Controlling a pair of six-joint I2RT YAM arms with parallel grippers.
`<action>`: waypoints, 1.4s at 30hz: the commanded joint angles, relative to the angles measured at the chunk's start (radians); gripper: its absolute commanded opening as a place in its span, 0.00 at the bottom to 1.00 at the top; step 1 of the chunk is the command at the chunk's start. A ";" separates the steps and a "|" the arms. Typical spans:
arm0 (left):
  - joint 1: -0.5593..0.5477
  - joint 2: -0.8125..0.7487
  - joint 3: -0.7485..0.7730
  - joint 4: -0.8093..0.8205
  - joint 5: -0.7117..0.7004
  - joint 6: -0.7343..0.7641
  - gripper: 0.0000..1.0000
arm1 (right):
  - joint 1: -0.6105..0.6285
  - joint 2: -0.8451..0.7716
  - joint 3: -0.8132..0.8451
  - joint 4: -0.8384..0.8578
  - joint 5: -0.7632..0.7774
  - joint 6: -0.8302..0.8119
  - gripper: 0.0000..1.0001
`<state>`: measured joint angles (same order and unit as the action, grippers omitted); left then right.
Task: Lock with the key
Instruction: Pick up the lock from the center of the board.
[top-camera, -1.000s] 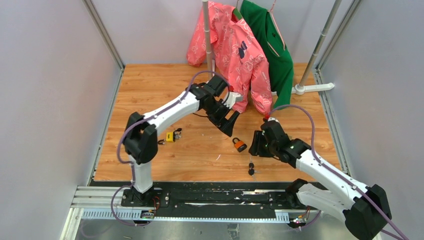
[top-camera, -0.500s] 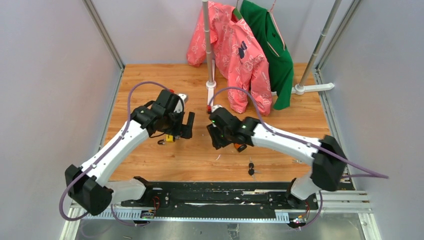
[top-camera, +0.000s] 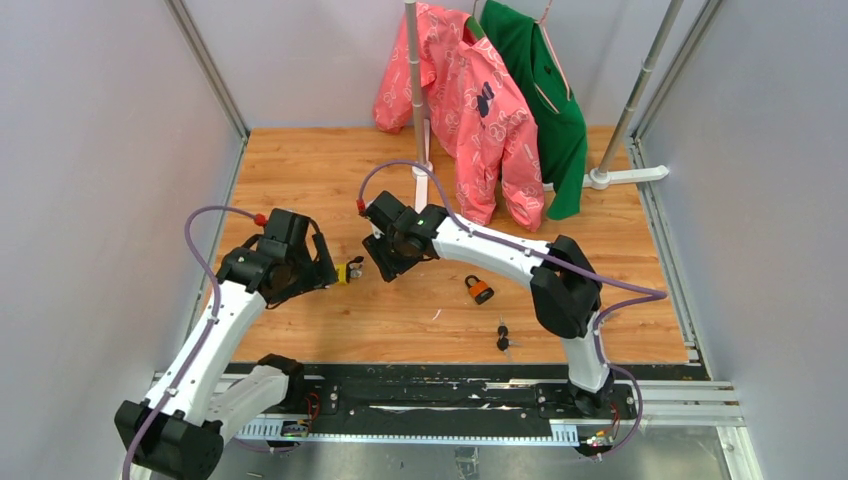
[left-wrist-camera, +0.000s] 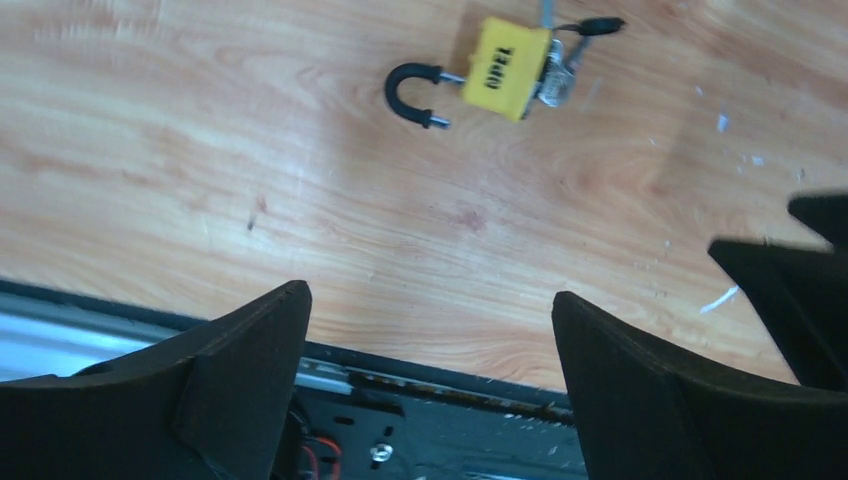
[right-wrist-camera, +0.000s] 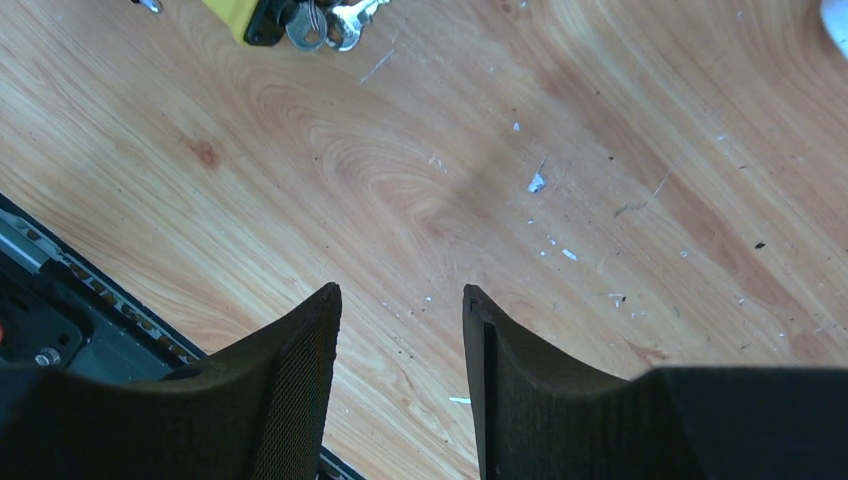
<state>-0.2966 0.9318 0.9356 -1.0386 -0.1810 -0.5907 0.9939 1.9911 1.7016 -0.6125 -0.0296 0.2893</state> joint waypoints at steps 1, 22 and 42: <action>0.056 -0.030 -0.072 0.015 -0.071 -0.214 0.87 | 0.009 0.001 0.022 -0.078 -0.016 -0.019 0.51; 0.287 0.061 -0.465 0.667 0.063 -0.511 0.72 | 0.002 -0.260 -0.311 -0.038 0.129 0.014 0.52; 0.287 0.206 -0.493 0.889 0.097 -0.506 0.15 | 0.000 -0.315 -0.350 -0.033 0.155 0.028 0.52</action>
<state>-0.0143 1.1259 0.3935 -0.1745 -0.0769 -1.1233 0.9939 1.7233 1.3804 -0.6361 0.0937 0.3000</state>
